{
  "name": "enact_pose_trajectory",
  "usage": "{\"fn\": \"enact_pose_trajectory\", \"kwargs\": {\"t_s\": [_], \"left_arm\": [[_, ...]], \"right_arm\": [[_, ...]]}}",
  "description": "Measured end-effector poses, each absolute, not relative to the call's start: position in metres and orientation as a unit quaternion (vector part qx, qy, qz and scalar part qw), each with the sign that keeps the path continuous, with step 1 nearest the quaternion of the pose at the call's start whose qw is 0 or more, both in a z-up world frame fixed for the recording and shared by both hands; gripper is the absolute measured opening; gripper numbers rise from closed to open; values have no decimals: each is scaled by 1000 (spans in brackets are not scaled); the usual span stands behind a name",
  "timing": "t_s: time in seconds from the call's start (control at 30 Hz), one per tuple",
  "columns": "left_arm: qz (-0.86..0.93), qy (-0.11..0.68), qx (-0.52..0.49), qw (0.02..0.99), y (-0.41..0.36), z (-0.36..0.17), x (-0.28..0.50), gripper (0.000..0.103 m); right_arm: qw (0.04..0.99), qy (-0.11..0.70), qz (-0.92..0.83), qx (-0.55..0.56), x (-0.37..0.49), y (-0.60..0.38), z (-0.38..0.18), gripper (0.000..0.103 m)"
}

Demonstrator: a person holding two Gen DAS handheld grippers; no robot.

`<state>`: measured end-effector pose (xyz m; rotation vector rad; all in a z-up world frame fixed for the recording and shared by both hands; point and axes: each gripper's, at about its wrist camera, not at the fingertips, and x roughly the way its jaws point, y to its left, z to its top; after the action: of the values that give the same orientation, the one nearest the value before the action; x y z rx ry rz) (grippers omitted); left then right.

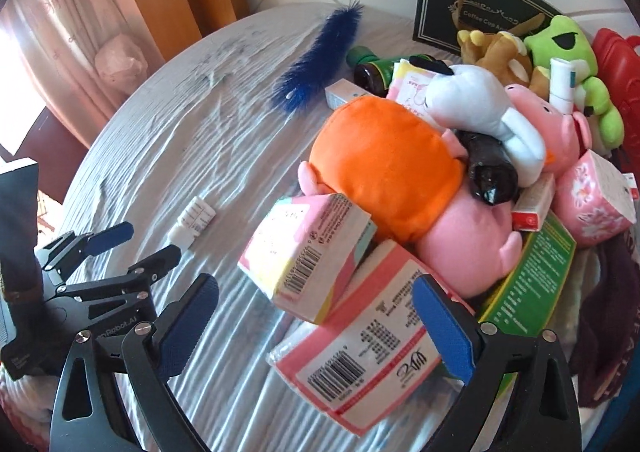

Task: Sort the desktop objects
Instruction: 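Grasp the white pill bottle with the left tool while the right tool grasps a pink tissue pack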

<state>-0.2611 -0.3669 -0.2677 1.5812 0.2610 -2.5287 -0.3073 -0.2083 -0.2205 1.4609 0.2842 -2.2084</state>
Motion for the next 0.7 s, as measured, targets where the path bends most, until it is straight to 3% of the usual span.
{"fn": "enact_pose_trajectory", "kwargs": {"t_s": [0.37, 0.4, 0.43, 0.5, 0.7], "left_arm": [[-834, 79, 540, 80, -368, -297, -291, 68], [-834, 76, 540, 80, -367, -297, -292, 67], [-836, 74, 536, 85, -367, -297, -292, 61], [-840, 81, 530, 85, -369, -294, -290, 28], [-844, 94, 523, 76, -367, -286, -282, 27]], "right_arm": [[243, 119, -793, 546, -331, -236, -254, 88], [244, 119, -792, 546, -333, -239, -255, 76], [249, 114, -787, 553, -335, -241, -260, 64], [275, 76, -763, 580, -338, -243, -272, 51], [283, 135, -779, 543, -319, -264, -263, 47]]}}
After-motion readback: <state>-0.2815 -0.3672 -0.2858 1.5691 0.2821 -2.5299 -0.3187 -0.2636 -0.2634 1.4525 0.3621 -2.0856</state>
